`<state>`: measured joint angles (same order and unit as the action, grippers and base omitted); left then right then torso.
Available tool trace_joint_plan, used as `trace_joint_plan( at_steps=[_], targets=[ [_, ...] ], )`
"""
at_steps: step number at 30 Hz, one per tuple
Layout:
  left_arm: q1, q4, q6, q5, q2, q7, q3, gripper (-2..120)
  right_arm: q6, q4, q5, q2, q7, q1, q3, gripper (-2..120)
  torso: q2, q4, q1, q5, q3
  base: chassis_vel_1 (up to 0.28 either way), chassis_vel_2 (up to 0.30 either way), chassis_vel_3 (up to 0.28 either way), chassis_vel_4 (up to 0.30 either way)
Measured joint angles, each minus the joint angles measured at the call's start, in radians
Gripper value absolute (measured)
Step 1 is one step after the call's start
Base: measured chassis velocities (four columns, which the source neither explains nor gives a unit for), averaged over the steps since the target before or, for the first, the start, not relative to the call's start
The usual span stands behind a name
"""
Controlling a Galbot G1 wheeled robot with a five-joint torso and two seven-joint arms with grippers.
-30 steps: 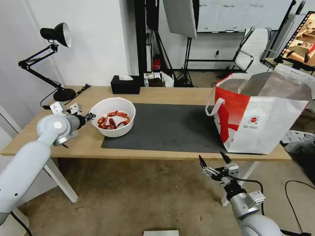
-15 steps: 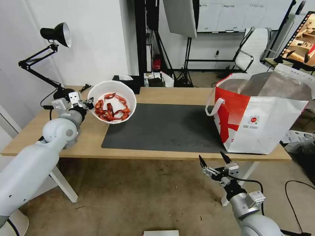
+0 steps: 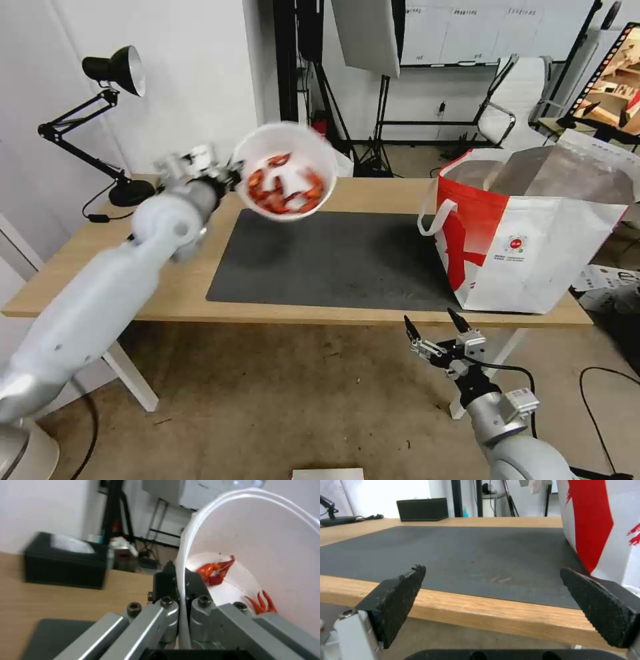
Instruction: Pick up the trash from the table and place it into the takeout bag.
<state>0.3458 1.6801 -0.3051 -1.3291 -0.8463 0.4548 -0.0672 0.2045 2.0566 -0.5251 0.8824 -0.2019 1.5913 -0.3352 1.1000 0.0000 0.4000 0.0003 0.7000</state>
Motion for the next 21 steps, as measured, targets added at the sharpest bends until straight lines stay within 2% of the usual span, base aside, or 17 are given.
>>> trace_joint_plan(
  at_steps=[2, 3, 4, 5, 6, 7, 8, 9, 12, 13, 15, 17, 19, 21],
  targets=[
    [-0.135, -0.024, -0.006, -0.057, -0.047, 0.015, -0.113, 0, 0.0, 0.0, 0.0, 0.0, 0.0, 0.0, 0.0, 100, 0.0, 0.0, 0.0, 0.0001, 0.0, 0.0, 0.0, 0.0, 0.0],
    [-0.135, -0.024, -0.006, -0.057, -0.047, 0.015, -0.113, 0, 0.0, 0.0, 0.0, 0.0, 0.0, 0.0, 0.0, 100, 0.0, 0.0, 0.0, 0.0001, 0.0, 0.0, 0.0, 0.0, 0.0],
    [-0.179, -0.038, -0.008, -0.079, -0.069, 0.02, -0.147, 0, 0.0, 0.0, 0.0, 0.0, 0.0, 0.0, 0.0, 100, 0.0, 0.0002, 0.0, -0.0002, 0.0, 0.0, 0.0, 0.0, 0.0],
    [-0.292, -0.071, -0.012, -0.122, -0.13, 0.034, -0.224, 0, 0.0, 0.0, 0.0, 0.0, 0.0, 0.0, 0.0, 100, 0.0, -0.0002, 0.0, 0.0, 0.0, 0.0, 0.0, 0.0, 0.0],
    [-0.292, -0.071, -0.012, -0.122, -0.13, 0.034, -0.224, 0, 0.0, 0.0, 0.0, 0.0, 0.0, 0.0, 0.0, 100, 0.0, -0.0002, 0.0, 0.0, 0.0, 0.0, 0.0, 0.0, 0.0],
    [-0.342, -0.09, -0.013, -0.129, -0.161, 0.039, -0.257, 0, 0.0, 0.0, 0.0, 0.0, 0.0, 0.0, 0.0, 100, 0.0, -0.0002, 0.0, 0.0004, 0.0, 0.0, 0.0, 0.0, 0.0],
    [-0.415, -0.135, -0.025, -0.137, -0.231, 0.059, -0.299, 0, 0.0, 0.0, 0.0, 0.0, 0.0, 0.0, 0.0, 100, 0.0, -0.0003, 0.0, 0.0003, 0.0, 0.0, 0.0, 0.0, 0.0],
    [-0.415, -0.135, -0.025, -0.137, -0.231, 0.059, -0.299, 0, 0.0, 0.0, 0.0, 0.0, 0.0, 0.0, 0.0, 100, 0.0, -0.0003, 0.0, 0.0003, 0.0, 0.0, 0.0, 0.0, 0.0],
    [-0.492, -0.224, -0.04, -0.142, -0.351, 0.077, -0.346, 0, 0.0, 0.0, 0.0, 0.0, 0.0, 0.0, 0.0, 100, 0.0, 0.0, 0.0, 0.0, 0.0, 0.0, 0.0, 0.0, 0.0],
    [-0.492, -0.224, -0.04, -0.142, -0.351, 0.077, -0.346, 0, 0.0, 0.0, 0.0, 0.0, 0.0, 0.0, 0.0, 100, 0.0, 0.0, 0.0, 0.0, 0.0, 0.0, 0.0, 0.0, 0.0],
    [-0.508, -0.26, -0.04, -0.14, -0.401, 0.079, -0.362, 0, 0.0, 0.0, 0.0, 0.0, 0.0, 0.0, 0.0, 100, 0.0, 0.0, 0.0, -0.0002, 0.0, 0.0, 0.0, 0.0, 0.0],
    [-0.511, -0.267, -0.041, -0.139, -0.411, 0.079, -0.364, 0, 0.0, 0.0, 0.0, 0.0, 0.0, 0.0, 0.0, 100, 0.0, 0.0, 0.0, -0.0002, 0.0, 0.0, 0.0, 0.0, 0.0],
    [-0.526, -0.308, -0.041, -0.132, -0.469, 0.079, -0.38, 0, 0.0, 0.0, 0.0, 0.0, 0.0, 0.0, 0.0, 100, 0.0, -0.0001, 0.0, 0.0, 0.0, 0.0, 0.0, 0.0, 0.0],
    [-0.528, -0.316, -0.041, -0.13, -0.479, 0.079, -0.382, 0, 0.0, 0.0, 0.0, 0.0, 0.0, 0.0, 0.0, 100, 0.0, -0.0002, 0.0, 0.0, 0.0, 0.0, 0.0, 0.0, 0.0]
  ],
)
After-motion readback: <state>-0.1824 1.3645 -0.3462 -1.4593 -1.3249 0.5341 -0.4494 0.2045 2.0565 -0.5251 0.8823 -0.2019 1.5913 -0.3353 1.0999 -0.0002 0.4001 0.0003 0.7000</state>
